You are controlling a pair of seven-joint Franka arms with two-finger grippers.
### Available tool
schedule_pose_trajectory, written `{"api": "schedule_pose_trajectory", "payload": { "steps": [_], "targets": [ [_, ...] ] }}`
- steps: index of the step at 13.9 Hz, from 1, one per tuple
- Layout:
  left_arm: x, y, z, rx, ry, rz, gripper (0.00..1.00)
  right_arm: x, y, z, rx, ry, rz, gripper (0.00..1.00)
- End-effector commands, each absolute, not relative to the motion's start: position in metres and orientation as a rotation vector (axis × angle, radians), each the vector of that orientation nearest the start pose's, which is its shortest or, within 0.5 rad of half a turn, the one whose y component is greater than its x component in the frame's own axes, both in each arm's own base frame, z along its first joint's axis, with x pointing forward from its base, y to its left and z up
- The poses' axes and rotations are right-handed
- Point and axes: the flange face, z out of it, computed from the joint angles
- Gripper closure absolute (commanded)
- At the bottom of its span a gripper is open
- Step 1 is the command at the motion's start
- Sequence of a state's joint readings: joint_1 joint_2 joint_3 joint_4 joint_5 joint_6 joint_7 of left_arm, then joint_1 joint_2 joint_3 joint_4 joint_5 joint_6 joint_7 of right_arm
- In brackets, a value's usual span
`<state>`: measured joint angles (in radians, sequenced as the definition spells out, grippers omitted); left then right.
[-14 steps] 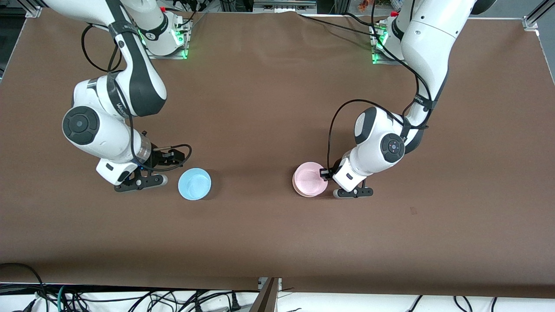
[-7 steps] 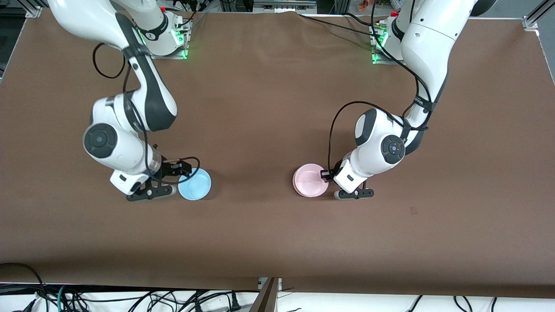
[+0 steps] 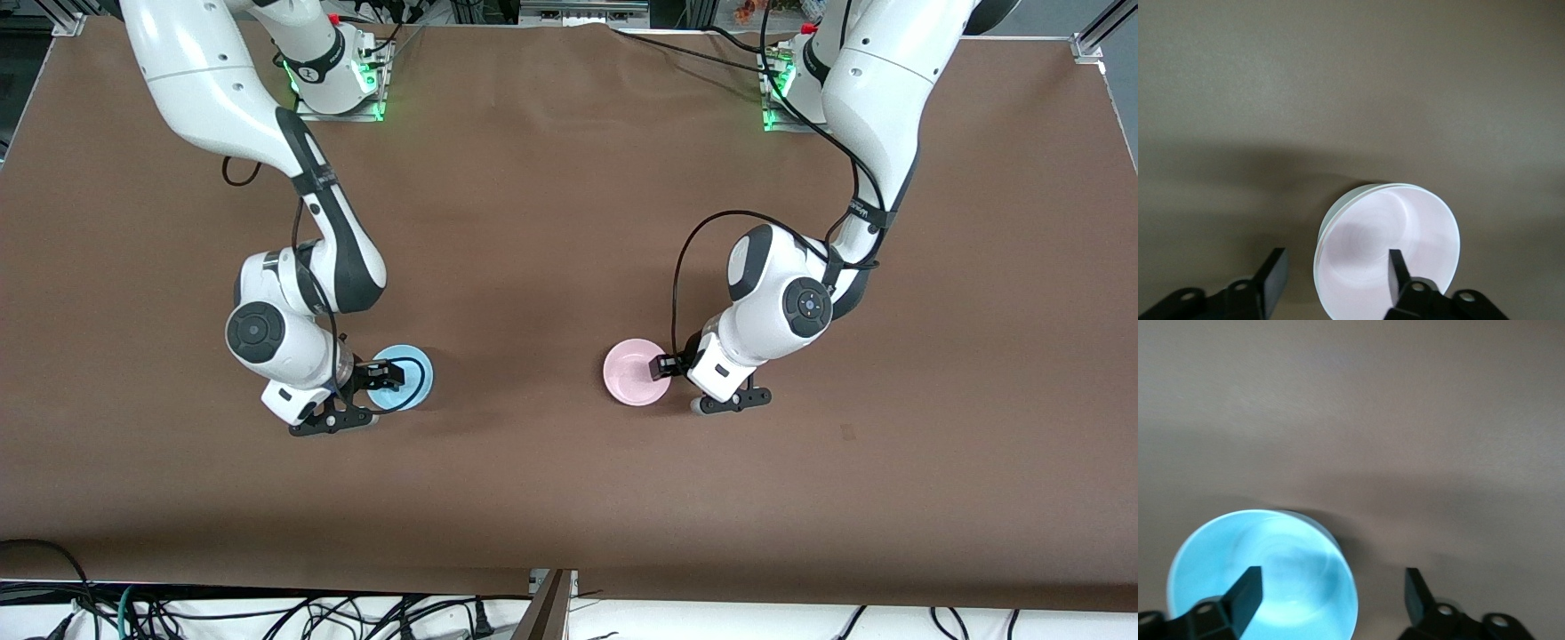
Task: Stack pink and blue bowls on white bowl
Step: 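Grasp the blue bowl rim with the right gripper while the left withdraws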
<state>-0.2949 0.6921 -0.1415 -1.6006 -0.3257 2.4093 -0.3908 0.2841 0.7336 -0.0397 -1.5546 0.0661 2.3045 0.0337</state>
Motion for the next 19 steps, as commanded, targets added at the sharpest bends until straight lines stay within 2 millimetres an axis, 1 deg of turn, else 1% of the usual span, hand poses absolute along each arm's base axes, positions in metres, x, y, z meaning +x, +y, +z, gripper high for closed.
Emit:
{"api": "schedule_pose_trajectory", "payload": {
  "steps": [1, 2, 3, 4, 5, 6, 7, 8, 9, 10, 11, 12, 13, 14, 15, 16, 17, 18, 19],
  "targets": [
    [0.659, -0.255, 0.280, -3.428, -0.446, 0.017, 0.00, 0.686, 0.172, 0.206, -3.109, -0.293, -0.005, 0.30],
    [0.664, -0.224, 0.301, -3.399, -0.476, 0.050, 0.00, 0.685, 0.170, 0.206, -3.108, -0.288, 0.003, 0.40],
    [0.667, -0.190, 0.328, -3.373, -0.488, 0.080, 0.00, 0.686, 0.165, 0.205, -3.109, -0.277, 0.015, 0.50],
    [0.664, -0.158, 0.356, -3.342, -0.419, 0.107, 0.00, 0.686, 0.164, 0.205, -3.108, -0.273, 0.022, 0.56],
    [0.658, -0.137, 0.389, -3.298, -0.266, 0.105, 0.00, 0.683, 0.164, 0.205, -3.107, -0.266, 0.054, 0.64],
    [0.651, -0.115, 0.424, -3.228, -0.174, 0.070, 0.00, 0.681, 0.164, 0.206, -3.106, -0.259, 0.085, 0.73],
    [0.641, -0.094, 0.458, -3.178, -0.163, 0.047, 0.00, 0.680, 0.165, 0.205, -3.105, -0.250, 0.100, 0.83],
    [0.631, -0.074, 0.480, -3.152, -0.189, 0.075, 0.00, 0.680, 0.164, 0.205, -3.103, -0.240, 0.101, 0.93],
    [0.624, -0.056, 0.499, -3.147, -0.225, 0.079, 0.00, 0.680, 0.165, 0.205, -3.103, -0.240, 0.103, 1.00],
    [0.615, -0.031, 0.518, -3.143, -0.286, 0.077, 0.00, 0.679, 0.167, 0.206, -3.101, -0.235, 0.116, 1.00],
    [0.603, -0.009, 0.525, -3.130, -0.337, 0.159, 0.00, 0.679, 0.170, 0.211, -3.096, -0.187, 0.128, 1.00],
    [0.595, 0.001, 0.532, -3.121, -0.362, 0.212, 0.00, 0.678, 0.175, 0.220, -3.079, -0.140, 0.136, 1.00],
    [0.589, 0.004, 0.542, -3.120, -0.368, 0.207, 0.00, 0.678, 0.184, 0.231, -3.060, -0.117, 0.139, 1.00],
    [0.584, 0.004, 0.551, -3.108, -0.363, 0.197, 0.00, 0.682, 0.198, 0.247, -3.041, -0.109, 0.114, 1.00],
    [0.576, 0.010, 0.561, -3.062, -0.351, 0.201, 0.00, 0.678, 0.224, 0.258, -3.022, -0.092, 0.125, 1.00],
    [0.575, 0.007, 0.569, -3.034, -0.312, 0.186, 0.00, 0.676, 0.251, 0.272, -3.004, -0.016, 0.128, 1.00],
    [0.577, 0.007, 0.570, -3.031, -0.280, 0.188, 0.00, 0.669, 0.285, 0.282, -2.989, 0.063, 0.127, 1.00],
    [0.578, 0.018, 0.568, -3.049, -0.267, 0.199, 0.00, 0.662, 0.314, 0.286, -2.973, 0.105, 0.112, 1.00],
    [0.580, 0.021, 0.566, -3.057, -0.233, 0.204, 0.00, 0.651, 0.349, 0.288, -2.958, 0.122, 0.104, 1.00]
  ]
}}
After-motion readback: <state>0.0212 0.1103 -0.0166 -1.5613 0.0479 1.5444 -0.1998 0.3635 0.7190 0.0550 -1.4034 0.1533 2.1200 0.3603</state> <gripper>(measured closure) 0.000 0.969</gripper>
